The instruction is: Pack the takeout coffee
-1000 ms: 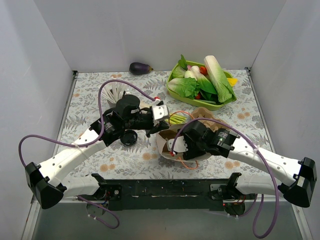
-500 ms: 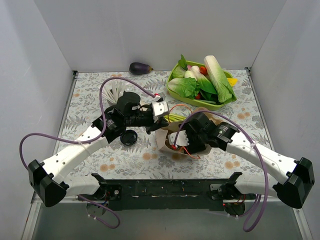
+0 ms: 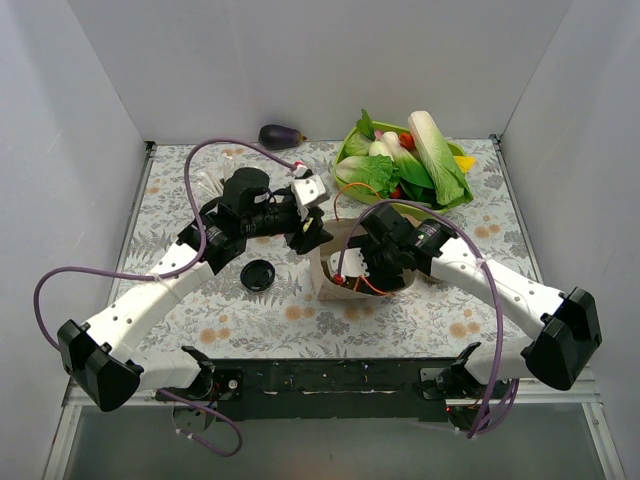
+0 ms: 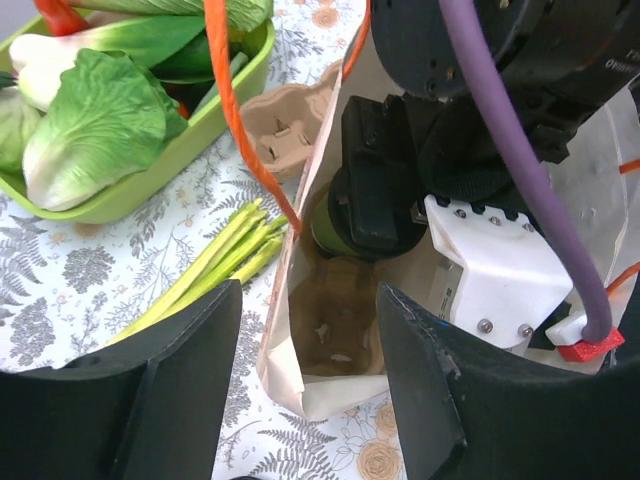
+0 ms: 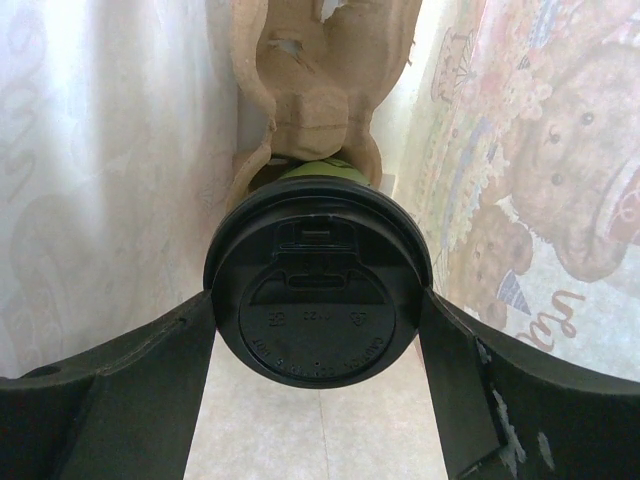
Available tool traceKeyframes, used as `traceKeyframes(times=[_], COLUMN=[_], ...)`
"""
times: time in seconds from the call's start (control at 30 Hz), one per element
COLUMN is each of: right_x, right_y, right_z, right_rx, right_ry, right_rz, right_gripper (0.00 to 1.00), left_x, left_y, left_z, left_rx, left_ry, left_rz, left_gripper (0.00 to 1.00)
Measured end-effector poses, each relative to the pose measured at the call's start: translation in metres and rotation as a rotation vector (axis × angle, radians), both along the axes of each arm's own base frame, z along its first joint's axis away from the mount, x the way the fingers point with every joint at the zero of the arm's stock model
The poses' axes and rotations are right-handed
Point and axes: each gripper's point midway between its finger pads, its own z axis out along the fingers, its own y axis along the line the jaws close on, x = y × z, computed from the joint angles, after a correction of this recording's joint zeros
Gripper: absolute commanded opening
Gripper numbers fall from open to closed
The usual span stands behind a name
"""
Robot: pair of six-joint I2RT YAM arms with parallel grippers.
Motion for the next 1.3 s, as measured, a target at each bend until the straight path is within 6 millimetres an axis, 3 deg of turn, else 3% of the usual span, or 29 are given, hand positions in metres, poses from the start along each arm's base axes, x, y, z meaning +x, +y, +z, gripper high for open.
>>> traceKeyframes(times=[0.37,0.57,1.0,1.3], right_x=[0.007,0.011,0.01,0.01], right_y=[0.003,0.006,0.01,0.012], right_z=[-0.001,-0.002,-0.003,-0.002], right_rx=[-0.002,0.01,0.045,0.053], right_ry=[0.047,0.076,0.092,0.095], right_rz=[-0.009,-0.015,-0.008,-0.005], right_gripper=[0.01,0.01,0.01,0.01], left_x=[0.028,0.035,0.04,0.055], left_y=[0.022,0.023,0.033,0.047], left_z=[0.036,0.06,0.062,0.058], left_rx=[-0.069,-0.103,-0.065,-0.013], left_ry=[0.009,0.002,0.003,-0.035], left_rz=[0.135,0.175,0.22,0.264], left_gripper=[0.65,0.67,0.7,0.73])
